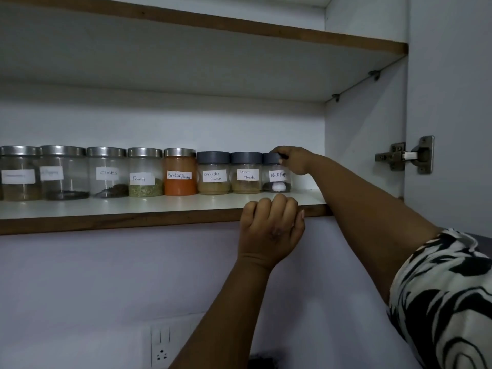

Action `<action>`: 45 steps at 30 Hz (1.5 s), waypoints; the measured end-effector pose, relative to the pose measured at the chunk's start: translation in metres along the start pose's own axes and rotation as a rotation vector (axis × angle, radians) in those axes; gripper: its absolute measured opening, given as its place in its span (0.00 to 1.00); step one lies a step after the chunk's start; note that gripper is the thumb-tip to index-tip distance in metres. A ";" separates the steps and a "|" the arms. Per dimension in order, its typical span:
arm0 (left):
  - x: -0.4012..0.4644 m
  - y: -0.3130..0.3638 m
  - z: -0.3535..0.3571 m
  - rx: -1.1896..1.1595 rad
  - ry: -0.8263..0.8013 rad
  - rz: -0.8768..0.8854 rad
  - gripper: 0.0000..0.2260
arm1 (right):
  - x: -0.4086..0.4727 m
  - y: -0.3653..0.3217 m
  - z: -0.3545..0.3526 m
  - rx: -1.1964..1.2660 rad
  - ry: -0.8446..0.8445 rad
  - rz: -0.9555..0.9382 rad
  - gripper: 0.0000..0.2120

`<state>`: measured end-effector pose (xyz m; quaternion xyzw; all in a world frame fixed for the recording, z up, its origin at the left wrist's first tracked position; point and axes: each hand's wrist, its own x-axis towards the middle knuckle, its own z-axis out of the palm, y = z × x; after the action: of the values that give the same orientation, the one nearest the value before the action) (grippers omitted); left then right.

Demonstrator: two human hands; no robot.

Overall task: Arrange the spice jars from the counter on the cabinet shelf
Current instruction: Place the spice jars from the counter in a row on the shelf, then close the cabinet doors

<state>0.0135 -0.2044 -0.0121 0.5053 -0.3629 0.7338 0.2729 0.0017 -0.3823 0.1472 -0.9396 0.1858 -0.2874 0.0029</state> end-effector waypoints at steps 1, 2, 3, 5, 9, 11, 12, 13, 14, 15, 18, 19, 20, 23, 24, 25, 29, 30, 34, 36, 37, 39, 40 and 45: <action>0.000 0.000 -0.001 0.003 -0.003 -0.002 0.12 | -0.001 -0.001 0.000 0.004 -0.004 0.021 0.19; 0.000 0.001 -0.001 0.005 -0.007 -0.006 0.12 | -0.003 -0.001 0.000 0.019 -0.012 0.047 0.19; -0.001 0.001 -0.001 0.006 -0.010 -0.009 0.12 | -0.005 -0.001 0.000 0.042 -0.023 0.066 0.19; -0.001 0.002 -0.002 0.002 -0.014 -0.019 0.12 | -0.006 0.001 0.001 0.090 -0.036 0.074 0.20; -0.002 0.003 -0.001 -0.008 -0.023 -0.035 0.12 | -0.004 0.006 0.002 0.180 0.016 0.053 0.18; -0.001 0.003 0.000 -0.014 -0.026 -0.042 0.12 | -0.004 0.009 0.001 0.227 0.022 0.061 0.18; -0.001 0.002 0.000 -0.018 -0.027 -0.043 0.12 | -0.004 0.010 0.000 0.251 0.023 0.066 0.18; -0.001 0.002 0.000 -0.020 -0.026 -0.042 0.12 | -0.005 0.011 0.000 0.274 0.024 0.070 0.18; -0.001 0.002 0.000 -0.022 -0.026 -0.039 0.12 | -0.005 0.012 0.000 0.295 0.025 0.073 0.18; -0.001 0.002 0.000 -0.024 -0.025 -0.036 0.12 | -0.006 0.012 0.000 0.309 0.026 0.074 0.18; -0.001 0.002 0.000 -0.026 -0.023 -0.034 0.11 | -0.007 0.012 0.000 0.310 0.012 0.073 0.18; -0.001 0.002 0.000 -0.025 -0.021 -0.034 0.11 | -0.007 0.011 0.000 0.297 0.005 0.072 0.18; -0.001 0.002 0.000 -0.024 -0.020 -0.034 0.11 | -0.007 0.011 0.001 0.284 0.003 0.069 0.19; -0.002 0.001 0.001 -0.015 -0.016 -0.022 0.11 | -0.008 0.009 0.001 0.277 0.019 0.070 0.23; -0.002 0.001 0.002 -0.008 -0.014 -0.017 0.11 | -0.008 0.009 0.000 0.281 0.031 0.091 0.25; -0.001 0.000 0.002 0.000 -0.015 -0.015 0.11 | -0.010 0.007 -0.001 0.277 0.043 0.122 0.27; -0.003 0.001 -0.001 -0.004 -0.041 -0.017 0.11 | -0.025 0.002 -0.001 0.006 0.061 0.259 0.36; -0.003 0.001 -0.001 -0.012 -0.046 -0.021 0.11 | -0.032 -0.001 -0.001 -0.137 0.060 0.277 0.38; -0.001 0.001 -0.005 -0.037 -0.088 -0.032 0.10 | -0.066 -0.008 0.001 -0.518 0.142 0.219 0.36; 0.000 0.003 -0.009 -0.055 -0.126 -0.053 0.10 | -0.085 -0.009 0.004 -0.483 0.274 0.209 0.36; 0.001 0.003 -0.012 -0.067 -0.150 -0.066 0.10 | -0.095 -0.009 0.005 -0.406 0.326 0.217 0.35; 0.003 0.004 -0.017 -0.089 -0.200 -0.083 0.10 | -0.115 -0.011 0.003 -0.130 0.341 0.243 0.31; 0.004 0.004 -0.021 -0.101 -0.223 -0.086 0.10 | -0.125 -0.013 0.002 0.015 0.331 0.231 0.28; 0.006 0.004 -0.038 -0.250 -0.331 -0.122 0.09 | -0.193 -0.044 0.023 -0.078 0.391 0.029 0.20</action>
<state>-0.0121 -0.1763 -0.0160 0.6021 -0.4598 0.5722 0.3140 -0.1180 -0.2762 0.0291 -0.8626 0.2073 -0.4568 -0.0654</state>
